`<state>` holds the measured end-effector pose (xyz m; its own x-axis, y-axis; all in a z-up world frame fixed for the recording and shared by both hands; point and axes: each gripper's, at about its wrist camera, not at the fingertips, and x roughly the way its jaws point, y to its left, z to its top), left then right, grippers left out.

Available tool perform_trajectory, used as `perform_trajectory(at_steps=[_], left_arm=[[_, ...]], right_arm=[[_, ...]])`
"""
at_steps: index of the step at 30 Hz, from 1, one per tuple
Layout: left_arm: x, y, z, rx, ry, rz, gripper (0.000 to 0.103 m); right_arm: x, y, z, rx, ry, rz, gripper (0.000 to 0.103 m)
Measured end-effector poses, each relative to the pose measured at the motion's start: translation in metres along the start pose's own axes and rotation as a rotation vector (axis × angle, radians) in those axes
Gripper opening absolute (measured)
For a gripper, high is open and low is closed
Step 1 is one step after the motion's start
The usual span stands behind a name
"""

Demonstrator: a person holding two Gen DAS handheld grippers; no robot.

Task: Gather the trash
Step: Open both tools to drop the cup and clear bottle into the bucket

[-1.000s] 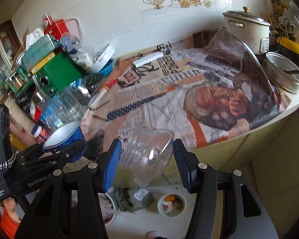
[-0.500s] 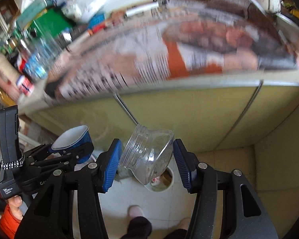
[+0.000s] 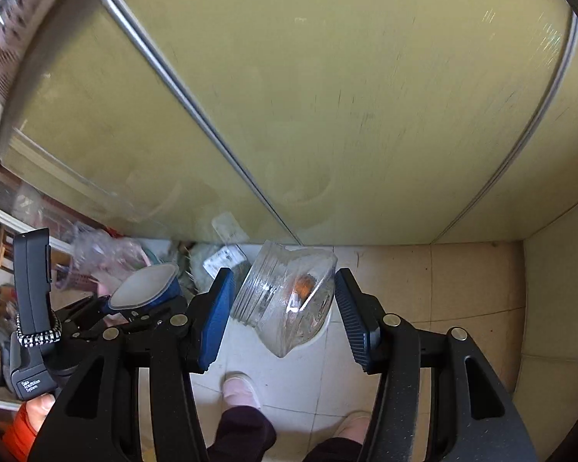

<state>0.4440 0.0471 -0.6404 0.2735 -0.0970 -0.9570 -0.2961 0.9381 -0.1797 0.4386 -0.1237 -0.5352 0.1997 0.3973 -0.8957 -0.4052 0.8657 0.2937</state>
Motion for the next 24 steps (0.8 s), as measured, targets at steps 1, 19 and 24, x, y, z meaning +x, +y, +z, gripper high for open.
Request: perform_trajectory(at_steps=[1, 19, 24], left_arm=[[0.012, 0.001, -0.002, 0.009, 0.008, 0.005, 0.067], [0.131, 0.014, -0.029, -0.001, 0.059, -0.017, 0.068], [0.128, 0.022, -0.031, 0.006, 0.066, -0.003, 0.070]], right_arm=[[0.009, 0.002, -0.003, -0.001, 0.006, -0.002, 0.050], [0.097, -0.016, -0.022, 0.027, 0.045, 0.048, 0.052], [0.103, -0.014, -0.021, -0.002, 0.068, 0.075, 0.060]])
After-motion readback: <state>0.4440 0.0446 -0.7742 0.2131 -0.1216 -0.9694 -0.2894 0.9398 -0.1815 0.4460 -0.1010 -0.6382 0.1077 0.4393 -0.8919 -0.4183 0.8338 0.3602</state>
